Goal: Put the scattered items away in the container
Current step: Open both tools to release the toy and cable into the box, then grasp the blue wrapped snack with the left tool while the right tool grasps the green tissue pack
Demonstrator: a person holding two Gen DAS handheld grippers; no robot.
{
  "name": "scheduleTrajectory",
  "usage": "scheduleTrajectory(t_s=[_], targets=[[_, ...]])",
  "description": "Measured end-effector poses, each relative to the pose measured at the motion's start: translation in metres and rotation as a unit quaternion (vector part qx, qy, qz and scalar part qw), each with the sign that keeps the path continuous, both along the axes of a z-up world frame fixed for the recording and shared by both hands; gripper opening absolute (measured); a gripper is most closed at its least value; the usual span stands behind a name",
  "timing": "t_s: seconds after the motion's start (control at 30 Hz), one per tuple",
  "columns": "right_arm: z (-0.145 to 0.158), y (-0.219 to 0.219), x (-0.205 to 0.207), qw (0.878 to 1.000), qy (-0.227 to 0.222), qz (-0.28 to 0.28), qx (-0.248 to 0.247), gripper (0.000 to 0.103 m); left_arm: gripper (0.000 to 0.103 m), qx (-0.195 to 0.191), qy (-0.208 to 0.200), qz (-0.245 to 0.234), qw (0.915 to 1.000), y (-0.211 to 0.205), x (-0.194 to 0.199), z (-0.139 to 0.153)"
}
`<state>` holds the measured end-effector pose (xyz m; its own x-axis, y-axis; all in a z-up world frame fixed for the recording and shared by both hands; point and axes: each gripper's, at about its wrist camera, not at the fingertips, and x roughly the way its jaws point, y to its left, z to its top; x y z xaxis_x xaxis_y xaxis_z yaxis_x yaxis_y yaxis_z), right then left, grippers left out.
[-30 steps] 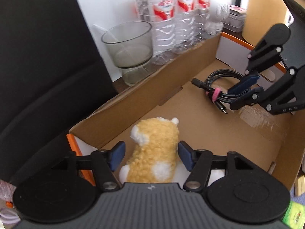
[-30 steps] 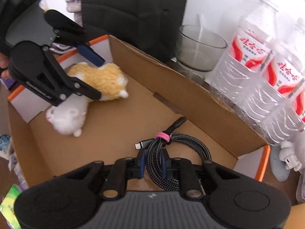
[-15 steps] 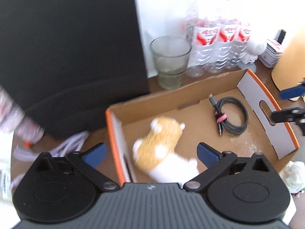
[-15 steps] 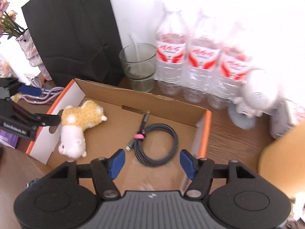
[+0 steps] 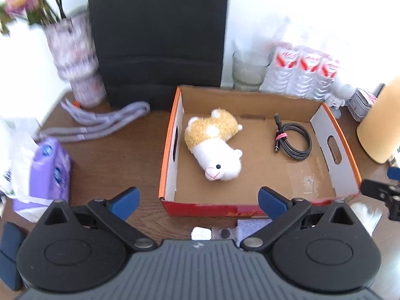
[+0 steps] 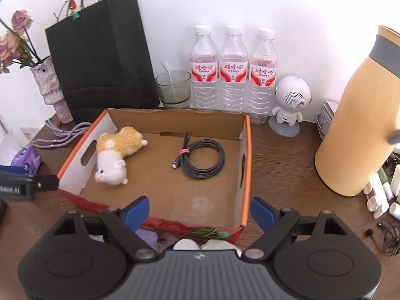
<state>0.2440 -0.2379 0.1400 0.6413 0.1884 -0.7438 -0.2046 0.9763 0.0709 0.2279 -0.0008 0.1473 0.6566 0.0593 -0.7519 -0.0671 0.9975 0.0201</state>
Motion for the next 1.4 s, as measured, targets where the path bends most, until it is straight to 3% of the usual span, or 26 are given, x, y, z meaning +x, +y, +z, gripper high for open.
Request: scheduleTrajectory(t_s=[0.13, 0.3, 0.4, 0.6, 0.67, 0.73, 0.9, 1.07, 1.17, 1.27, 1.4], targets=[[-0.010, 0.015, -0.037, 0.999, -0.035, -0.009, 0.018, 0.087, 0.103, 0.018, -0.085, 0.013, 0.9961, -0.008, -0.046, -0.008], [-0.021, 0.022, -0.098, 0.993, -0.115, -0.031, 0.028, 0.087, 0.103, -0.007, -0.133, 0.036, 0.9904, -0.001, -0.100, -0.018], [-0.031, 0.019, -0.146, 0.985, -0.164, -0.055, 0.027, 0.088, 0.103, -0.019, -0.175, 0.014, 0.9843, 0.000, -0.158, -0.025], [-0.067, 0.017, -0.251, 0.976, -0.207, -0.047, 0.040, 0.088, 0.103, -0.004, -0.258, 0.008, 0.9660, 0.004, -0.280, -0.063], [-0.078, 0.015, -0.279, 0.975, -0.210, -0.060, 0.032, 0.088, 0.103, -0.003, -0.266, 0.023, 0.9637, 0.010, -0.310, -0.080], [-0.086, 0.012, -0.301, 0.977, -0.201, -0.059, 0.029, 0.088, 0.103, -0.003, -0.245, 0.030, 0.9689, 0.018, -0.321, -0.086], [-0.107, 0.012, -0.313, 0.986, -0.153, -0.056, 0.024, 0.086, 0.103, -0.012, -0.218, 0.019, 0.9757, 0.025, -0.312, -0.092], [-0.105, 0.018, -0.299, 0.986, -0.161, -0.030, 0.022, 0.084, 0.103, -0.008, -0.208, -0.041, 0.9772, 0.036, -0.276, -0.092], [-0.097, 0.031, -0.267, 0.988, -0.151, 0.002, 0.037, 0.084, 0.103, -0.013, -0.181, -0.077, 0.9803, 0.057, -0.232, -0.091], [-0.094, 0.056, -0.227, 0.986, -0.152, 0.059, 0.045, 0.083, 0.103, 0.015, -0.125, -0.120, 0.9847, 0.066, -0.178, -0.101], [-0.096, 0.087, -0.170, 0.988, -0.118, 0.085, 0.057, 0.077, 0.102, 0.036, -0.104, -0.129, 0.9855, 0.073, -0.126, -0.114]])
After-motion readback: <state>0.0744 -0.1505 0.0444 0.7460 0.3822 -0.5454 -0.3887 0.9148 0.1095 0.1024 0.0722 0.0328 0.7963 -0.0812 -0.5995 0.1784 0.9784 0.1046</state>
